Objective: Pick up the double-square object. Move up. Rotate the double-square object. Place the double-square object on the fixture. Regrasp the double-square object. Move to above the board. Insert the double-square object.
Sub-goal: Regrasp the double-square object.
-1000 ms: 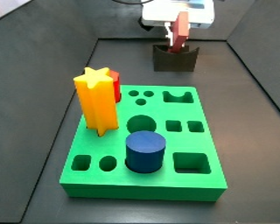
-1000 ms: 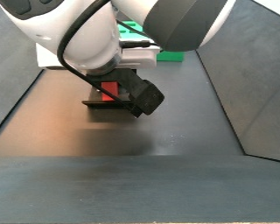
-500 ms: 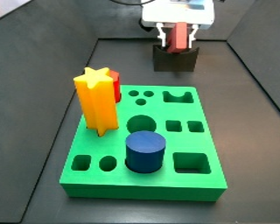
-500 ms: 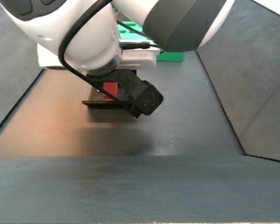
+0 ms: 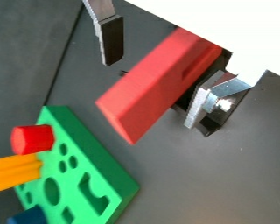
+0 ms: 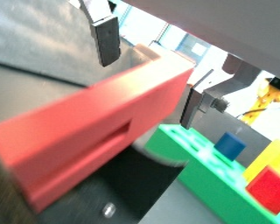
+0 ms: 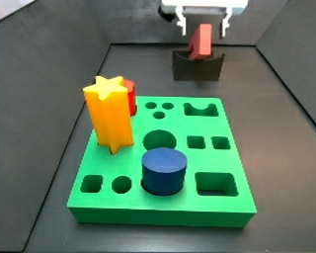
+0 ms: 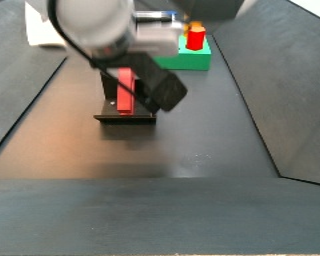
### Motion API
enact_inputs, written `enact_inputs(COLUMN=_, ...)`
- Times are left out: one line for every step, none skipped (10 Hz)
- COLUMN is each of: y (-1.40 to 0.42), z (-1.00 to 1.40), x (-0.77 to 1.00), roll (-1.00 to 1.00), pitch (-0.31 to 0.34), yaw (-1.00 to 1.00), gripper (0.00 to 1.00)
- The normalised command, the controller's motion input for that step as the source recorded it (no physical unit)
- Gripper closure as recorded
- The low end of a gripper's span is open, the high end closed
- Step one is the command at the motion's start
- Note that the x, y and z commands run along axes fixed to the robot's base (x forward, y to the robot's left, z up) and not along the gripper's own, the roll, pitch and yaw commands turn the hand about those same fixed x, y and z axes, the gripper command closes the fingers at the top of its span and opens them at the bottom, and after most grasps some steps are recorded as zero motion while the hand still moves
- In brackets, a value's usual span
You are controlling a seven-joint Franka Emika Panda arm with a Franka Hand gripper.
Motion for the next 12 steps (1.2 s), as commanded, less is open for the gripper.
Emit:
enact_inputs(y=0.0, z=0.83, x=-0.04, roll=0.03, pitch=-0.001, yaw=0.03, gripper=0.0)
enact_inputs(y=0.0, z=0.65, x=-0.04, roll=0.04, pitch=0.017, yaw=0.03, gripper=0.0)
enact_inputs(y=0.0, z=0.47, x=-0.03, roll=0.04, pitch=0.036, yaw=0.03, gripper=0.0)
enact_inputs(y=0.0, z=0.28, x=-0.03, roll=0.04, pitch=0.051, yaw=0.03, gripper=0.0)
enact_inputs(y=-1.0, z=0.84, x=0.01, roll=1.0, pitch=0.062, yaw=0.02, gripper=0.0)
enact_inputs(y=-1.0, z=0.8, x=0.01, roll=1.0, pitch=0.062, yaw=0.02, gripper=0.0)
enact_inputs(y=-1.0, z=0.78, x=-0.01, roll=1.0, pitch=0.055, yaw=0.02, gripper=0.0)
enact_inputs(y=-1.0, z=0.74, x=-0.05, roll=1.0, pitch=0.048, yaw=0.02, gripper=0.0)
enact_inputs(y=-0.85, z=0.51, x=-0.08, roll=1.0, pitch=0.041, yaw=0.02, gripper=0.0)
enact_inputs(y=-0.67, z=0.28, x=-0.07, roll=1.0, pitch=0.038, yaw=0.02, gripper=0.0)
enact_inputs(y=-0.55, z=0.14, x=-0.05, roll=1.0, pitch=0.036, yaw=0.02, gripper=0.0)
enact_inputs(y=-0.22, z=0.05, x=-0.03, roll=1.0, pitch=0.034, yaw=0.02, gripper=0.0)
